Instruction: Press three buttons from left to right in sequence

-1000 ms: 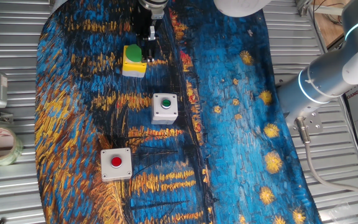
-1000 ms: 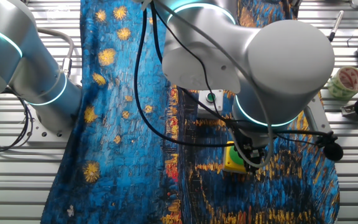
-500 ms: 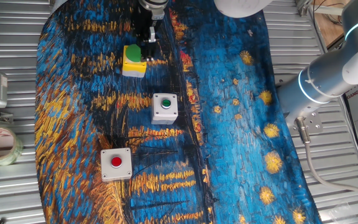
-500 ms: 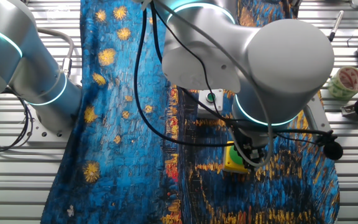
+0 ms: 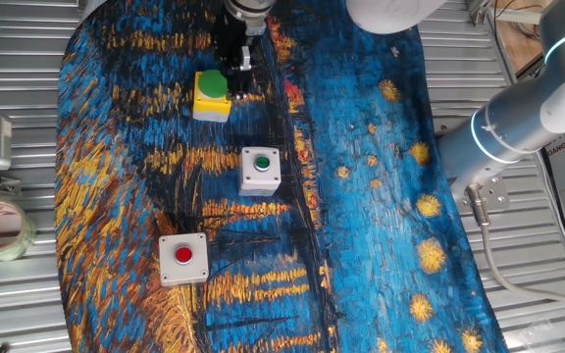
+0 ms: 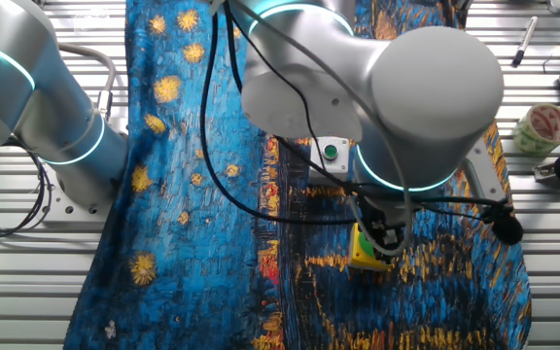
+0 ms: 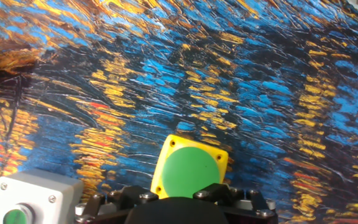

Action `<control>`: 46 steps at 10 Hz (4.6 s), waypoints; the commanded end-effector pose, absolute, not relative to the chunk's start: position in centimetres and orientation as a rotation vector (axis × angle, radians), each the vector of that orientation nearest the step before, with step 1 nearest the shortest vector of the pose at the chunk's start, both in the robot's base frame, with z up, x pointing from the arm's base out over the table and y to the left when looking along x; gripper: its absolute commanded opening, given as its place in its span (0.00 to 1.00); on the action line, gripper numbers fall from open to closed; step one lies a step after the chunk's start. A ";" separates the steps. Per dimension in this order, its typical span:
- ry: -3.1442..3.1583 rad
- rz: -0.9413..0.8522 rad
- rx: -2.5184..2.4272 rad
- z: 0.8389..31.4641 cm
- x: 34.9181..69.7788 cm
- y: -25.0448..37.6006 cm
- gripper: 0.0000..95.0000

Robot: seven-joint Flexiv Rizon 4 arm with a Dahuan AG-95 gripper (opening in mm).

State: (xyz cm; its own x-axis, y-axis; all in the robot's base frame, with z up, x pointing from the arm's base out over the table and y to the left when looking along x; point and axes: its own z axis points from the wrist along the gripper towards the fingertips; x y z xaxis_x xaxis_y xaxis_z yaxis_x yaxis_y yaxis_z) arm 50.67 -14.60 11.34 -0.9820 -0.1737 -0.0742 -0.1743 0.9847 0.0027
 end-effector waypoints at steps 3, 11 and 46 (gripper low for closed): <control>3.066 0.026 -0.075 11.4 50.4 -12.6 0.80; 3.071 0.023 0.038 11.7 50.3 -10.5 0.80; 3.045 0.128 -0.335 12.1 49.3 -11.1 0.60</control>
